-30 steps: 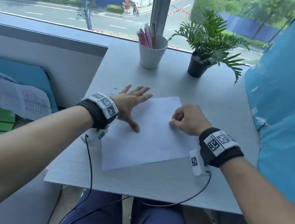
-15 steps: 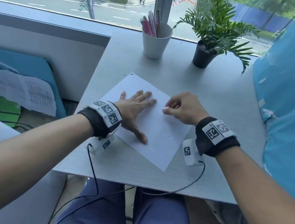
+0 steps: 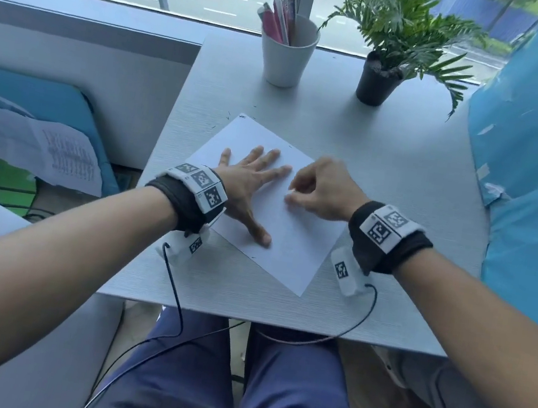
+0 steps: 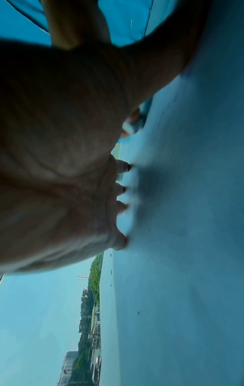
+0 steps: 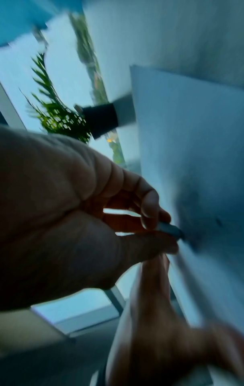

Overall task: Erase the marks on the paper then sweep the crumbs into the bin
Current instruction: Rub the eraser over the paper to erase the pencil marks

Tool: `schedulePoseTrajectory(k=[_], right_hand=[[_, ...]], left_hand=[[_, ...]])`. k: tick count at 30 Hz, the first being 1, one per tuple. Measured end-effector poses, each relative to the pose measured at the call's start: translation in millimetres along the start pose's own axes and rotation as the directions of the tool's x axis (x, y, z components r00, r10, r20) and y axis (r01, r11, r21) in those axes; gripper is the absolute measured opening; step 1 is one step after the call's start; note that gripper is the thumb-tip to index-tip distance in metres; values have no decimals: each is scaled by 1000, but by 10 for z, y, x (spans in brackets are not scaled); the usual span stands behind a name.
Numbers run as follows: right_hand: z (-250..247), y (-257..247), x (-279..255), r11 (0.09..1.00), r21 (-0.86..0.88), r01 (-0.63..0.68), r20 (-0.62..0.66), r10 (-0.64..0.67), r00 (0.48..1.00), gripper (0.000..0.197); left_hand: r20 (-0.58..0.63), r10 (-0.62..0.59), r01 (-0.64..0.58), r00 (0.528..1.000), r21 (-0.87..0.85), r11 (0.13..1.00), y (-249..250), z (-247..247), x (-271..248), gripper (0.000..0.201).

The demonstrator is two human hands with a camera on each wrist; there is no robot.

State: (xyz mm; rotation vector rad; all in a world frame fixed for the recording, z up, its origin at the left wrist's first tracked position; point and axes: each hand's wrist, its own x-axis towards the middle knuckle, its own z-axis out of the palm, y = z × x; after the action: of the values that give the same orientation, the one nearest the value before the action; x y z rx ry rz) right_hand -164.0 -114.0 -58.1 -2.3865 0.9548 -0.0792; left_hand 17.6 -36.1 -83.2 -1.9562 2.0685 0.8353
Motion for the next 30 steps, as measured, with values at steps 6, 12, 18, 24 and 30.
schedulePoseTrajectory(k=[6, 12, 18, 24, 30], right_hand=[[-126, 145, 119, 994, 58, -89, -126, 96, 987, 13], [-31, 41, 55, 1000, -7, -24, -12, 23, 1000, 10], [103, -99, -32, 1000, 0, 28, 24, -28, 999, 10], [-7, 28, 93, 996, 18, -84, -83, 86, 993, 12], [-71, 82, 128, 992, 61, -114, -103, 120, 987, 15]], left_hand=[[7, 9, -9, 1000, -1, 1000, 3, -16, -9, 151], [19, 17, -18, 1000, 16, 1000, -7, -18, -14, 151], [11, 26, -27, 1000, 24, 999, -38, -7, -3, 154], [13, 26, -26, 1000, 14, 1000, -32, -8, -2, 153], [16, 29, -29, 999, 12, 1000, -23, -11, -9, 152]])
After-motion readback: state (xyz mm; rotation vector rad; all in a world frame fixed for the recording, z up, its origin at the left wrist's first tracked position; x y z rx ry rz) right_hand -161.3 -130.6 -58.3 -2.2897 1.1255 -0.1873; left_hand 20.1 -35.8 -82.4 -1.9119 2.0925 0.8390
